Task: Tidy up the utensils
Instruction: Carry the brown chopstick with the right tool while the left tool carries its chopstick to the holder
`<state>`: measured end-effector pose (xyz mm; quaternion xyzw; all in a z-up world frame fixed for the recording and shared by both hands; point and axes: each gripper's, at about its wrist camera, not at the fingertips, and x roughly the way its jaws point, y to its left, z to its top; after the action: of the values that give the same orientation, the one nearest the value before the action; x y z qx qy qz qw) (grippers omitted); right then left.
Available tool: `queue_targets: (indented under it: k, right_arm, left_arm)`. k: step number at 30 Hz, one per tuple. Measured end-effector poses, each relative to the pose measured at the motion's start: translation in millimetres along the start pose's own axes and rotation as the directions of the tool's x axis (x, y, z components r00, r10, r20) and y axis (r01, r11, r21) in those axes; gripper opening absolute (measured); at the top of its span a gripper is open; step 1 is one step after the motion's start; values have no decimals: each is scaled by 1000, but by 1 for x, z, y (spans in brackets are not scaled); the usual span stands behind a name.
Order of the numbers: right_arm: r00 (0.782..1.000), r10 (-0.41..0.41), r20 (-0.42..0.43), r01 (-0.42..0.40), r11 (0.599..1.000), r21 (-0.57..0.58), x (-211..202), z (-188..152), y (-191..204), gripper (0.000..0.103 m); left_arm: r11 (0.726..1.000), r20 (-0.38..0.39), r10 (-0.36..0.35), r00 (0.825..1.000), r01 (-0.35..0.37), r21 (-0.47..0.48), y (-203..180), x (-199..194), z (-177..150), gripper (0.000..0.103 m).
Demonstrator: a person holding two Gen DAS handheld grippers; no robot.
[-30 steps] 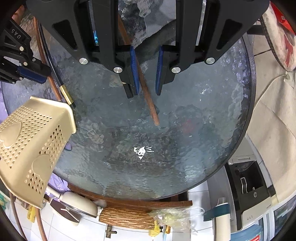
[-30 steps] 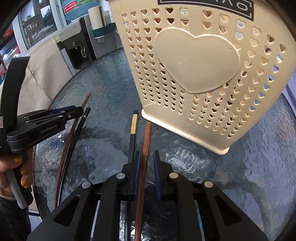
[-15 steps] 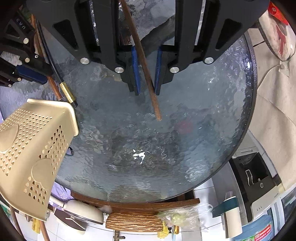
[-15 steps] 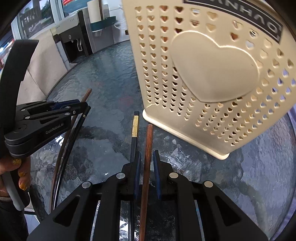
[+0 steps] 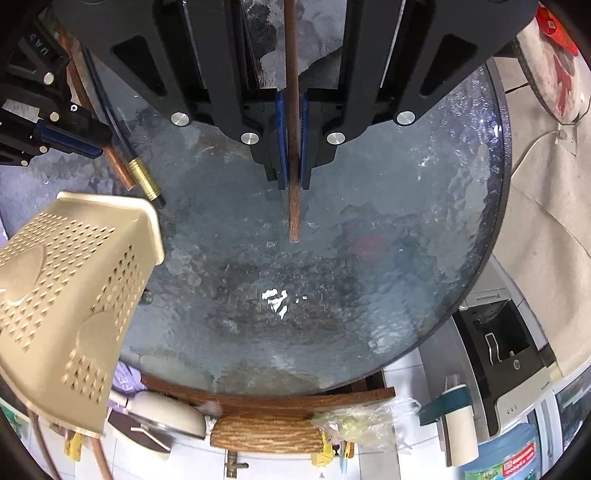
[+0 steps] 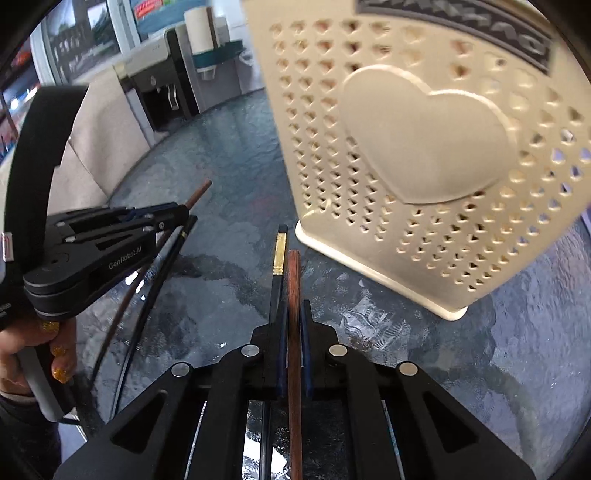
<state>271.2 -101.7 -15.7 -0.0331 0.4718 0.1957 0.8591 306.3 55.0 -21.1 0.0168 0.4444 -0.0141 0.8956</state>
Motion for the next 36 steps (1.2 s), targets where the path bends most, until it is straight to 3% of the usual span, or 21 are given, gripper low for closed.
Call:
queue_targets:
  k: [7,15,24,36]
  right_arm:
    - [987,83,139,-84,996,5,-42,-2,-5,7]
    - [956,126,265,-127,992,-14,-96,-3,-13,7]
    - [935,140,326,-122,990,-77,-137,-6,-10,7]
    - [906,151,395,-112,987,-119,-184,-4,-10,7]
  left_arm:
    - [999,93,-44,995,45,-6,-2,-45,4,7]
    - [994,204,-111,973,106,36,-14,-107,6,7]
    - [983,266,-177,948,161,83,-27,-152,5,7]
    - [976,328,-209,921,177,126,-37,-190,8,7]
